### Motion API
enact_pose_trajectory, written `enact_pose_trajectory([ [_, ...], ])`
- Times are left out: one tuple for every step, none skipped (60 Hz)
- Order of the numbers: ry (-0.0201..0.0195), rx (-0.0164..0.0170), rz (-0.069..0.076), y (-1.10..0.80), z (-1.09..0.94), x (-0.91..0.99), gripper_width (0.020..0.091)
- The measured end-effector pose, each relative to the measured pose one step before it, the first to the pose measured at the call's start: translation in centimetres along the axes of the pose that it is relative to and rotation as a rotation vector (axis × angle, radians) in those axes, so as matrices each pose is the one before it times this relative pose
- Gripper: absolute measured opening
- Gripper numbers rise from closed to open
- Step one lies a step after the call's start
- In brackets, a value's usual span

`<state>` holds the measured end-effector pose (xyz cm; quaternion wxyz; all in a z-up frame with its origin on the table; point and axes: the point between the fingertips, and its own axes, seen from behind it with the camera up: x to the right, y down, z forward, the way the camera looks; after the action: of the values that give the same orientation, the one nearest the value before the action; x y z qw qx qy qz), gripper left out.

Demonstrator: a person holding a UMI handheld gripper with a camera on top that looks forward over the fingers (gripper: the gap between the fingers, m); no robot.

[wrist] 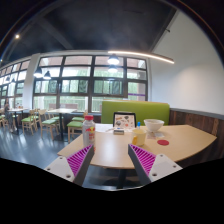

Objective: Pour water

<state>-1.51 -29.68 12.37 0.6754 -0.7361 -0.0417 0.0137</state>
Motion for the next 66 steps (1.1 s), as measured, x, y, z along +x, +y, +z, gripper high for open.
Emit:
enact_pose_trajectory([
  [-0.00211, -0.00144, 0.0011, 0.077, -0.012, -0.061, 0.079],
  [-0.00189, -0.00139, 0.0018, 0.096, -0.004, -0.061, 0.079],
  [-0.00167, -0.00181, 0.0017, 0.113, 0.003, -0.046, 0.079],
  [-0.00159, -0.00213, 0.0023, 0.159, 0.022, -0.061, 0.0788],
  [-0.00132, -0.0028, 0.0017, 0.211, 0.012, -0.149, 0.0791],
  [-0.00162, -0.00105, 0.0014, 0.465, 0.336, -0.018, 0.0791],
  [-0.00288, -0.00231, 0.0021, 0.219, 0.076, -0.138, 0.0792],
  [-0.00424, -0.00355, 0.0027, -0.042, -0.199, -0.244, 0.0792],
  [-0.00484, -0.00002, 0.0006, 0.414, 0.372, -0.118, 0.0791],
  [-0.00535, 0.00051, 0.0018, 0.15, 0.155, -0.269, 0.0792],
  [-0.00436, 0.00041, 0.0035, -0.092, -0.07, -0.291, 0.0791],
  [-0.00329, 0.00029, 0.0033, 0.172, 0.226, -0.293, 0.079],
  [-0.0012, -0.00212, 0.0035, 0.158, 0.542, -0.355, 0.0791],
  [-0.00433, -0.00461, 0.0049, -0.222, 0.846, 0.042, 0.0789],
  [-0.00231, 0.00168, 0.0017, 0.506, -0.103, -0.802, 0.0789],
  [-0.00753, -0.00207, 0.0049, -0.126, 0.743, 0.002, 0.0788],
  [-0.00526, -0.00084, 0.0031, 0.157, 0.37, -0.427, 0.0789],
  [-0.00298, 0.00147, 0.0009, 0.414, 0.033, -0.841, 0.0787],
  [-0.00548, 0.00089, 0.0017, 0.074, 0.437, -0.444, 0.0789],
  [-0.00565, 0.00153, 0.001, 0.066, 0.484, -0.468, 0.0788],
  [-0.00679, -0.00121, 0.0028, -0.25, 0.86, -0.036, 0.0789],
  [-0.00406, -0.00028, 0.0002, 0.046, 0.956, -0.274, 0.0789],
  [-0.00055, -0.00142, 0.0004, 0.206, -0.109, -1.218, 0.0789],
  [-0.00402, -0.00229, -0.0006, 0.156, 0.59, -0.449, 0.0789],
  [-0.00721, -0.00187, -0.0015, 0.105, 1.197, 0.374, 0.0789],
  [0.0006, -0.00071, -0.0029, 0.106, -0.056, -1.181, 0.0788],
  [0.00039, -0.00061, -0.0032, 0.035, 0.632, -0.305, 0.0789],
  [-0.00102, -0.00013, -0.0027, -0.067, 0.923, 0.225, 0.0793],
  [0.00371, 0.0015, -0.0034, -0.051, 0.689, -0.235, 0.0793],
  [0.00775, -0.0004, -0.0036, -0.04, 0.458, -0.725, 0.079],
  [0.00691, -0.00148, -0.0046, 0.006, 0.615, -0.162, 0.0791],
  [0.00824, -0.00134, -0.0057, -0.019, 0.687, -0.113, 0.079],
  [0.00893, 0.00034, -0.0061, -0.068, 0.688, -0.087, 0.0789],
  [0.00936, 0.00218, -0.0064, -0.135, 0.71, -0.105, 0.0789],
  [0.00813, 0.0022, -0.0068, -0.174, 0.715, -0.071, 0.079],
  [0.00613, 0.00225, -0.0086, -0.026, 1.039, 0.383, 0.0788],
  [0.0124, -0.0002, -0.0073, -0.332, 0.33, -0.477, 0.0789],
  [0.01142, 0.00186, -0.0075, -0.156, 0.682, 0.001, 0.079],
  [0.01171, 0.00145, -0.0059, -0.159, 0.621, 0.005, 0.0791],
  [0.00921, -0.00013, -0.0056, -0.137, 0.653, -0.046, 0.0792],
  [0.0065, -0.00081, -0.0064, -0.078, 0.71, -0.053, 0.0793],
  [0.00463, 0.00237, -0.0078, 0.159, 0.829, 0.174, 0.0794],
  [0.00463, -0.00024, -0.0039, -0.321, 0.611, -0.029, 0.0797],
  [0.0056, 0.00068, -0.0033, -0.134, 0.646, -0.069, 0.0798],
  [0.00676, -0.00004, -0.0016, -0.139, 0.619, -0.037, 0.0797],
  [0.0084, -0.00031, 0.0003, -0.144, 0.614, -0.007, 0.0799],
  [0.00868, -0.00036, 0.003, -0.161, 0.55, 0.002, 0.0799],
  [0.00678, 0.00069, 0.0057, -0.151, 0.551, -0.046, 0.0799],
  [0.00395, 0.00203, 0.0072, -0.203, 0.508, -0.075, 0.0801],
  [0.00167, 0.00281, 0.007, -0.209, 0.491, -0.122, 0.0798],
  [0.00173, 0.00518, 0.0057, -0.021, 0.814, -0.046, 0.0798],
  [0.0037, 0.00127, 0.0074, -0.02, 0.401, -0.108, 0.0797],
  [0.00251, -0.00113, 0.0086, -0.056, 0.439, 0.008, 0.0792],
  [-0.00096, -0.00295, 0.0097, -0.025, 0.416, -0.133, 0.0765],
  [-0.00619, -0.00338, 0.0114, 0.011, 0.419, -0.218, 0.0673],
  [0.00381, -0.002, 0.0119, 0.021, 0.441, 0.059, 0.0581],
  [0.00059, -0.00306, 0.0064, 0.09, 0.366, -0.031, 0.0489],
  [0.00025, 0.00257, 0.0076, -0.022, 0.272, -0.231, 0.0492],
  [0.00172, -0.0003, 0.0037, 0.147, 0.428, -0.084, 0.0492],
  [-0.00229, -0.00057, 0.0016, -0.039, -0.027, 0.115, 0.0488],
  [-0.00385, 0.00444, -0.0011, -0.177, 0.121, -0.02, 0.0457],
  [-0.00399, -0.00447, -0.0039, 0.074, 0.028, -0.03, 0.0456],
  [-0.00405, 0.00219, -0.0032, -0.059, 0.041, -0.042, 0.0434],
  [-0.0065, 0.00214, -0.0051, -0.064, 0.043, -0.059, 0.0426],
  [-0.00676, 0.00381, -0.004, 0.015, 0.505, -0.152, 0.0417],
  [-0.01047, 0.00158, -0.0066, -0.001, 0.016, -0.089, 0.0398],
])
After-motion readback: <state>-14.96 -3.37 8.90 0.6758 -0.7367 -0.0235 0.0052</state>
